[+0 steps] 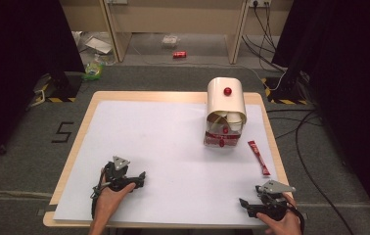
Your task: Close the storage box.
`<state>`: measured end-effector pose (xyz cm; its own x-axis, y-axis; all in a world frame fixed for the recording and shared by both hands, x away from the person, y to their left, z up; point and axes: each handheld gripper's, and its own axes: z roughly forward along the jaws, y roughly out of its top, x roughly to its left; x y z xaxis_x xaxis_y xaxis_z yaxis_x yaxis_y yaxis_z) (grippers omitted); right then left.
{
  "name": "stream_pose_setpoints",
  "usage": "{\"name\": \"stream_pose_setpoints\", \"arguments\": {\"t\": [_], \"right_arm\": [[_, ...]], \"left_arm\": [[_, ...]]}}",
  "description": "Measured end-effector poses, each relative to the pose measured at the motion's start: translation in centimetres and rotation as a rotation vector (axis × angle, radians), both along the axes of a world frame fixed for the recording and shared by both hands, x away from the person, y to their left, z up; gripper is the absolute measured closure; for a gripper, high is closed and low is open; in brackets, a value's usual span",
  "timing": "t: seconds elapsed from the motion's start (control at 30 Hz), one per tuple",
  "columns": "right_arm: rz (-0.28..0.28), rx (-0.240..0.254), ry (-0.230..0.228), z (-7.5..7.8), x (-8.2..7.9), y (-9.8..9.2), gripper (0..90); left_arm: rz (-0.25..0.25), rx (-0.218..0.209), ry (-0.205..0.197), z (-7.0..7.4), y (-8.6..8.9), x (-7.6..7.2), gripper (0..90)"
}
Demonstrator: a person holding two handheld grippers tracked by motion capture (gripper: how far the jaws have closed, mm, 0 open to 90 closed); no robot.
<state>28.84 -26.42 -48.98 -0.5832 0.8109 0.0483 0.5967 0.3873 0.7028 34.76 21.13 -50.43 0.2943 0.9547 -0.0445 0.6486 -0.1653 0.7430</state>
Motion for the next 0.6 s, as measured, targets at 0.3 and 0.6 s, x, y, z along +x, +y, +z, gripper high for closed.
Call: {"name": "stream_pose_setpoints", "arguments": {"t": [0.3, 0.6], "right_arm": [[0.020, -0.033, -0.021, -0.18, -0.19, 0.25, 19.0], [0.024, -0.039, -0.026, -0.21, -0.19, 0.26, 19.0]], "left_arm": [[-0.001, 0.001, 0.000, 0.00, 0.00, 0.00, 6.3], [-0.001, 0.001, 0.000, 0.00, -0.01, 0.00, 6.3]]}}
